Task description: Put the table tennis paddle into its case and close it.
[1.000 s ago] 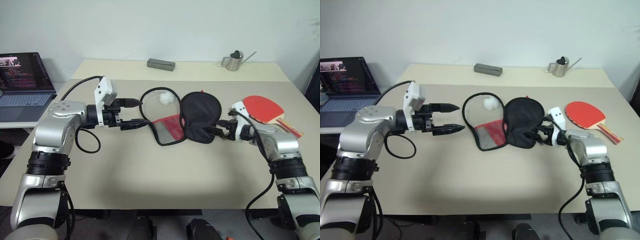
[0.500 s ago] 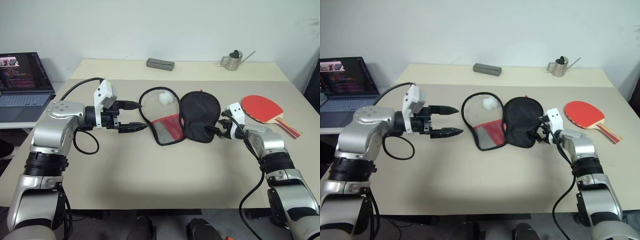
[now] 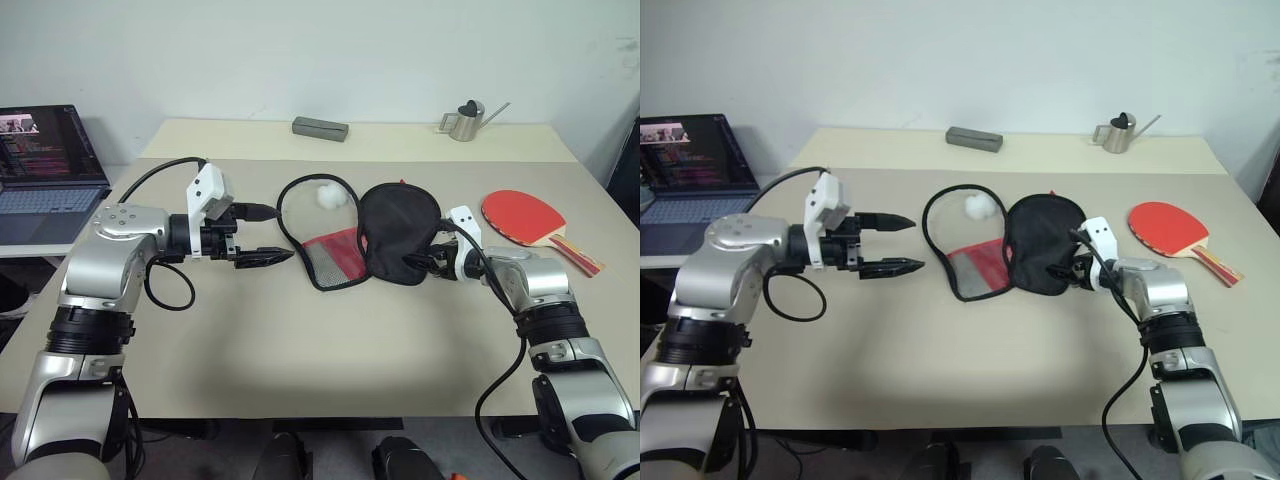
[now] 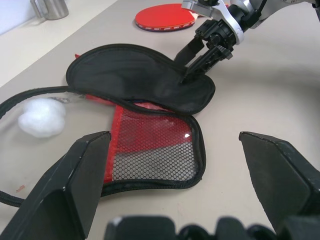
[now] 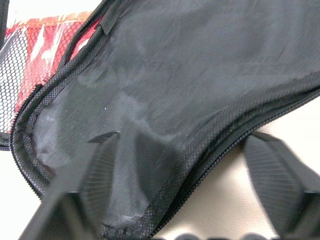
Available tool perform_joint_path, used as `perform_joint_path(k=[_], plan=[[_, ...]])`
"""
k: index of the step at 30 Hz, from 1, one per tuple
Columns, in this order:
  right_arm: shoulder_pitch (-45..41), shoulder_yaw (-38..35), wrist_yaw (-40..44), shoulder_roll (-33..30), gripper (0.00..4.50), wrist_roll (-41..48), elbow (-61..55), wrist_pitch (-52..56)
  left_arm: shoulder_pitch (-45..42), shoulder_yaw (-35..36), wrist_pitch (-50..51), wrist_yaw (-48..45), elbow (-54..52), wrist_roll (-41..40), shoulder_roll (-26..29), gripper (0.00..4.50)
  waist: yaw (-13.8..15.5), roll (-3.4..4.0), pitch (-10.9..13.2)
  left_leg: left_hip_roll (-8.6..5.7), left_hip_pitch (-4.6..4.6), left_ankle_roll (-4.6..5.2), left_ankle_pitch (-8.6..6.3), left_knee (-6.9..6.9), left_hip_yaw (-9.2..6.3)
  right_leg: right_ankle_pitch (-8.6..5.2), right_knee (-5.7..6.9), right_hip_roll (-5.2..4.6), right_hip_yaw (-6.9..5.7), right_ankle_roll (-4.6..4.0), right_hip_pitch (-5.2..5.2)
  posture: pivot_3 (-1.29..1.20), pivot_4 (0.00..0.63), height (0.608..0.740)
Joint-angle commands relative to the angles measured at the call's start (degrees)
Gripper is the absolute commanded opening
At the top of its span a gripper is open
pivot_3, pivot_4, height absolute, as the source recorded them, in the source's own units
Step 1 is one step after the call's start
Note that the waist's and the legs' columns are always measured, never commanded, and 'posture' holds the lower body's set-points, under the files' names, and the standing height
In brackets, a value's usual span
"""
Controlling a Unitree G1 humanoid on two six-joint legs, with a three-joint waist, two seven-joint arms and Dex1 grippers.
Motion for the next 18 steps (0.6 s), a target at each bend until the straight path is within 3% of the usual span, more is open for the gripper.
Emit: perform_joint_path(k=[1,8,18], plan=[[-0.6,0.4,-0.5,0.5,2.39,-1.0,-0.5,-1.4,1.0,0.6,-1.4,-0.6,-1.9,0.7,1.5,4.5,0.0,0.0,0.0,0.0,0.0,0.0,0.0,0.0,0.0,0.0,0.0,0.01,0.0,0.0,-0.01,0.0,0.15,0.74],[-1.1,0.0,-0.8,-0.5,0.09,-2.6,1.0,-3.2,6.7,0.8,1.9,-0.9,-9.8,-1.4,2.2,4.5,0.0,0.0,0.0,0.04,-0.01,0.0,0.0,-0.01,0.0,-0.01,0.0,0.0,0.02,-0.01,-0.01,0.0,0.15,0.74],[3.2,-0.5,2.8,-6.4,0.04,-1.3,-5.5,2.3,5.2,1.5,8.1,0.7,-16.2,-6.1,1.3,4.5,0.3,0.0,0.0,0.02,-0.01,0.0,0.01,0.01,-0.01,-0.01,0.0,-0.01,0.01,-0.01,0.0,0.0,0.15,0.74]])
